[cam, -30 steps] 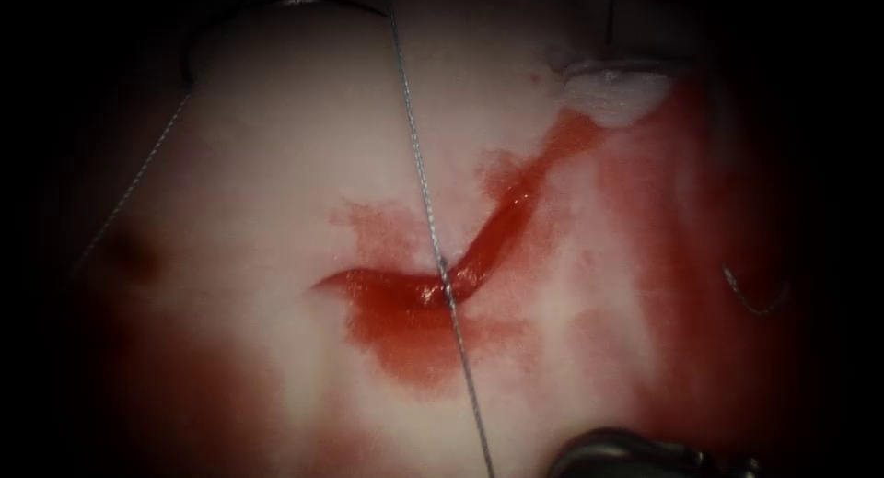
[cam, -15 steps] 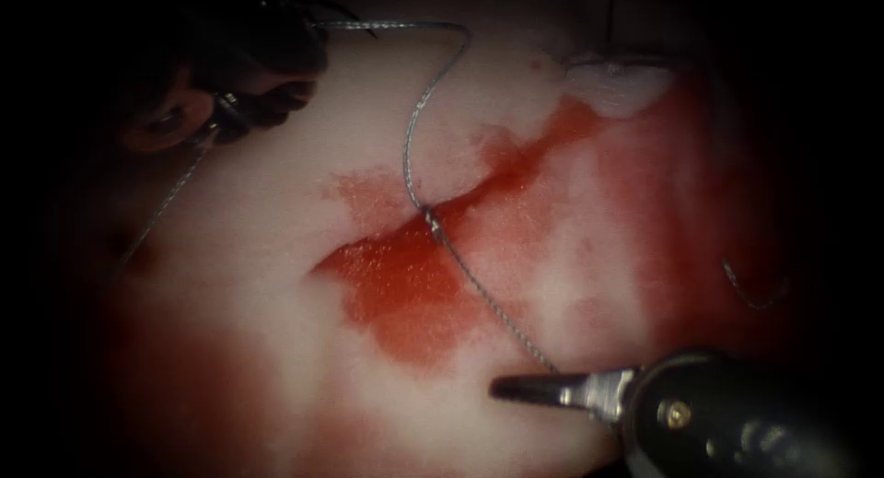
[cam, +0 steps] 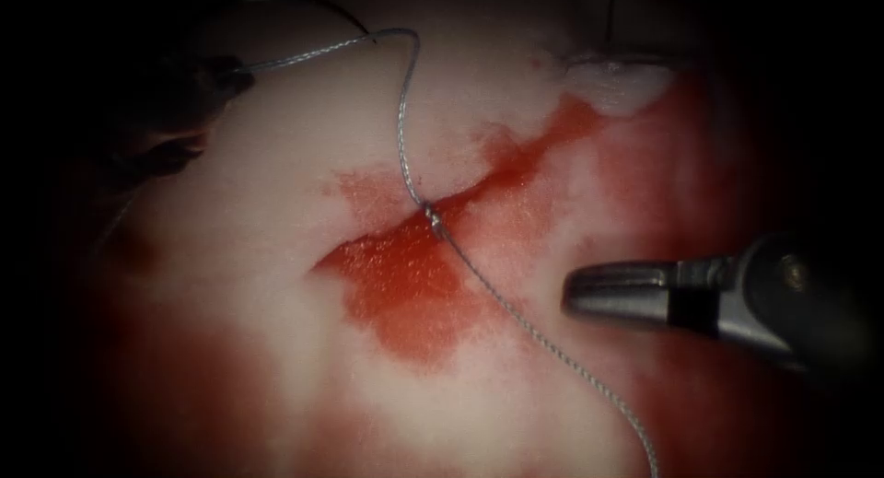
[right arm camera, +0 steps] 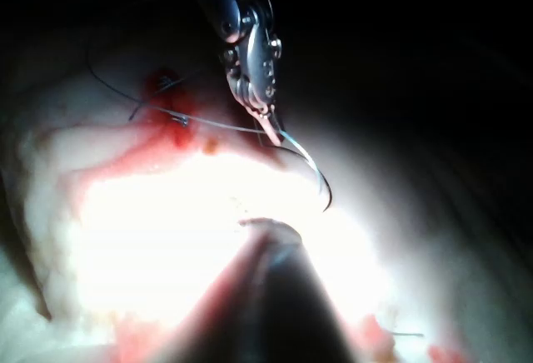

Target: Wound Closure

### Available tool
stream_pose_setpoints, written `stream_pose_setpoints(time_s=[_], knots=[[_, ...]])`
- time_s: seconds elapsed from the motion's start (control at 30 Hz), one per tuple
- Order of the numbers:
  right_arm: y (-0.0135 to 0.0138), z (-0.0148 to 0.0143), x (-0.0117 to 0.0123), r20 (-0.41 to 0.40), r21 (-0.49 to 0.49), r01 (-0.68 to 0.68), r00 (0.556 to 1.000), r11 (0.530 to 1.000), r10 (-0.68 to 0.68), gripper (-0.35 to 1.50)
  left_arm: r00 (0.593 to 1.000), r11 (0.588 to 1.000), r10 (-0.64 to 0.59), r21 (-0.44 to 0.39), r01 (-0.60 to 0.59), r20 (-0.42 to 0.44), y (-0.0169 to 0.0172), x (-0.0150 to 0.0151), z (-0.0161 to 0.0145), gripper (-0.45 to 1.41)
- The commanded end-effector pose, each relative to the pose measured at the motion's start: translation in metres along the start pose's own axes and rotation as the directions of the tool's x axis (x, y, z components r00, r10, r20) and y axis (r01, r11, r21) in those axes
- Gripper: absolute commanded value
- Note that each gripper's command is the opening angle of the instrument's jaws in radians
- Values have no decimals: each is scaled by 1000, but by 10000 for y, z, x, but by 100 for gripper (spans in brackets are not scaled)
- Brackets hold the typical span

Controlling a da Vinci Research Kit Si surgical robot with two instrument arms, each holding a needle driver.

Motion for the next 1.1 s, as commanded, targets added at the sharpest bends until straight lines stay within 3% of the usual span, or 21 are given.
stream_pose_setpoints(time_s=[0.03,0.13,0.33,0.63,0.9,1.1], knots=[[10,12,11,5,-51,-22,1000,998,23,-35,1000,1000,-4,-5,5,8,5,-13,1,-45],[25,29,6,70,-115,-47,996,992,55,-35,1000,1000,-5,-9,5,13,8,-17,3,-45],[47,60,-13,93,-39,-62,994,997,65,-35,1000,1000,-6,-14,7,15,6,-19,5,-45],[32,84,-6,99,19,-73,993,997,71,-35,1000,1000,-8,-18,8,14,5,-21,8,-45],[36,103,5,94,13,-92,991,996,90,-35,1000,1000,-8,-18,8,15,4,-20,8,-45],[42,115,-8,130,15,-73,989,997,71,-35,1000,1000,-8,-21,8,16,3,-19,9,-45]])
